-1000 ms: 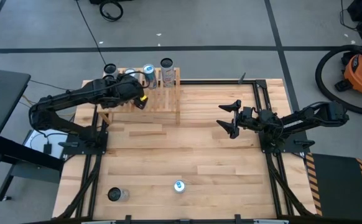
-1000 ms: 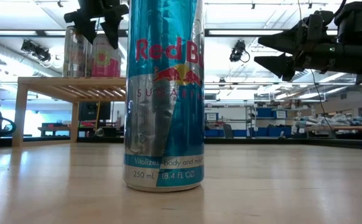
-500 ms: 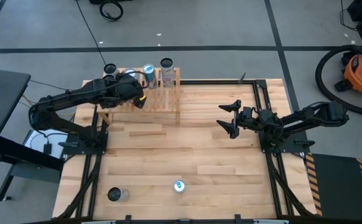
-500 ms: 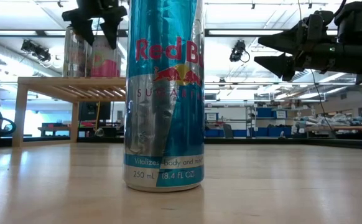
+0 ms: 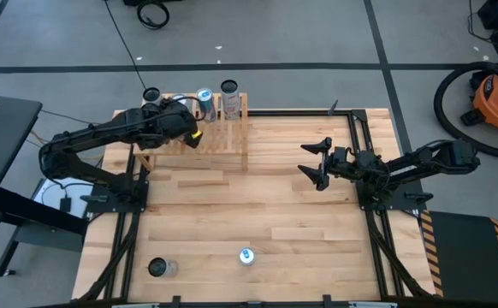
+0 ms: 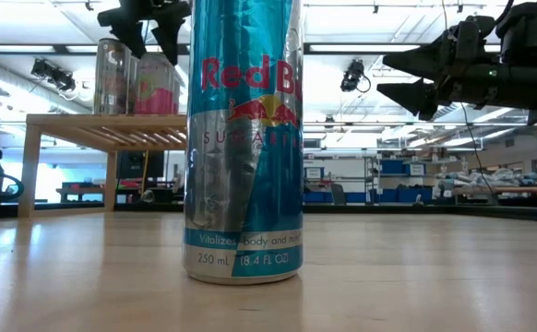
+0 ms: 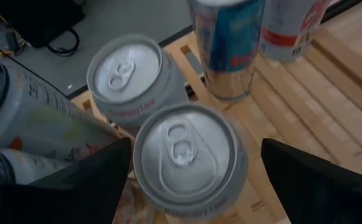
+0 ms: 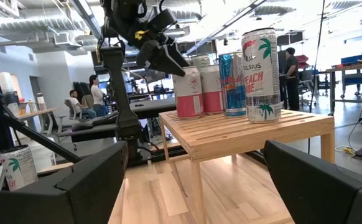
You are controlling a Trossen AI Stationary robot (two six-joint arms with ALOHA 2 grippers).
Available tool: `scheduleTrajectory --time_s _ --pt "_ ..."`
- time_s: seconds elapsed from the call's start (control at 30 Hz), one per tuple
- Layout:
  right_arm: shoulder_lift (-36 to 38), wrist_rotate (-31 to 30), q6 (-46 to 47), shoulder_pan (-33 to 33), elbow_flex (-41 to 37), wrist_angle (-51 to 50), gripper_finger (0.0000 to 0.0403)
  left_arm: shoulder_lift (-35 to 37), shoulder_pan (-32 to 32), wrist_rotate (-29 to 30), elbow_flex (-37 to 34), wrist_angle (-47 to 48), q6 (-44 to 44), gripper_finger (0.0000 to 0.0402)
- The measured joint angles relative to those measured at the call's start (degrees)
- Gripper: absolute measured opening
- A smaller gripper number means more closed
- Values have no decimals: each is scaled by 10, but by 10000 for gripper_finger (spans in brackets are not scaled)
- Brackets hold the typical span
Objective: Place canned beverage on shelf
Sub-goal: Put the pink white soda can on the shelf aligned with the other pink white soda can
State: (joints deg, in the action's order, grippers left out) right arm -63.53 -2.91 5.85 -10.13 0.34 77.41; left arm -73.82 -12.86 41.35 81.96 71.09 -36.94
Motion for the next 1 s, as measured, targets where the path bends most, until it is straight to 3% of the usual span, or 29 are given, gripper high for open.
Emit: scheduleTrajectory --time_s 0.43,0.7,1.0 --pt "0 0 0 0 0 0 385 0 3 15 43 -28 78 360" --pt "0 0 0 0 0 0 385 -8 29 -42 43 -89 165 360" --pt "0 0 0 0 0 0 385 -55 41 -59 38 -88 167 360"
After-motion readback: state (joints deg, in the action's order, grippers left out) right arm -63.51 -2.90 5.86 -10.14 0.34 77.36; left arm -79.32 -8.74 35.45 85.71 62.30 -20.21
